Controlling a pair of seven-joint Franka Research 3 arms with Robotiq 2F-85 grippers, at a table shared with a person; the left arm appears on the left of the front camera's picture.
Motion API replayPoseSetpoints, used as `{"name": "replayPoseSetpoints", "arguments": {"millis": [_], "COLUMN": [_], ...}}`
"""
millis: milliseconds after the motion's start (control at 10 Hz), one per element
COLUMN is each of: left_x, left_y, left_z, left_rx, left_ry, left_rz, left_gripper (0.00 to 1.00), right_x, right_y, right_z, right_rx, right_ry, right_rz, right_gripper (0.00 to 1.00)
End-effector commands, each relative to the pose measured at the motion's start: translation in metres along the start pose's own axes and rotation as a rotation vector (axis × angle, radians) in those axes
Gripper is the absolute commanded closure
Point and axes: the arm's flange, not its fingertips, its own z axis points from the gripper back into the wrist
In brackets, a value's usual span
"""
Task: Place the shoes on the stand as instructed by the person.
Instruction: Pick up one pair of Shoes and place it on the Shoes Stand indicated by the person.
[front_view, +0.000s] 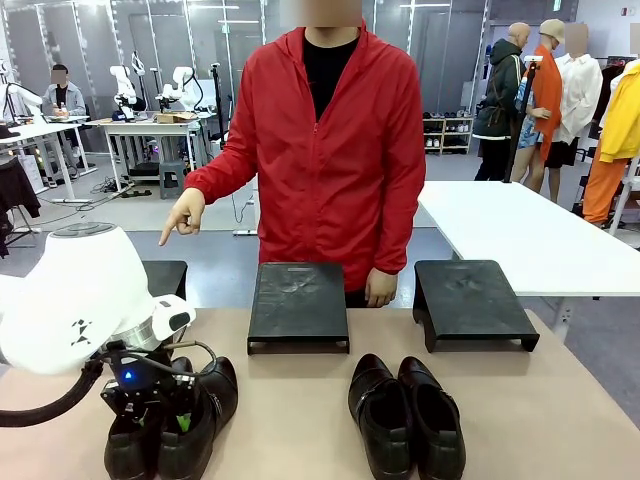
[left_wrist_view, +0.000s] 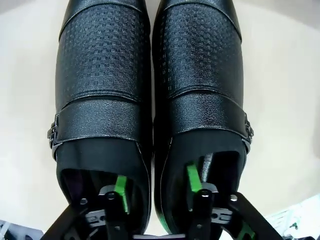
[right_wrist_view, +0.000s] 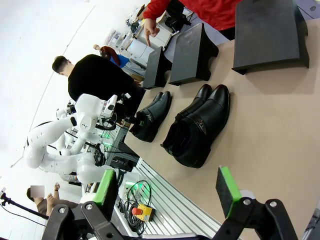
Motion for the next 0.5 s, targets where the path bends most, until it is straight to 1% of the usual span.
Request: {"name": "replayPoseSetpoints", "arguments": {"millis": [0,100,200,300,400], "left_x": [-0.016,-0.016,-0.015,-0.014,-0.015], "left_y": [0.001,-0.001,-0.002,-0.002,-0.002], "left_z": [-0.008,-0.007,-0.006,-0.004,0.003], "left_rx": [0.053,0.055,0.048,0.038,0.049], "left_ry": [-0.016,-0.014,-0.008,-0.003,-0.026], "left_rz": [0.024,0.025,0.026,0.028,0.036], "left_gripper": [1.0,0.92,1.0,1.0,1.0], "right_x": [0.001,0.001,0.001,0.001,0.001], "right_y": [0.0,0.0,0.0,0.0,0.0], "right_z": [0.002,0.002,0.002,0.002,0.002], "right_rx": [0.011,0.011,0.011,0.011,0.011], "right_ry": [-0.008,-0.008,-0.008,-0.008,-0.008], "right_rz": [0.023,0.023,0.023,0.023,0.023], "right_gripper": [0.0,0.0,0.0,0.0,0.0]}}
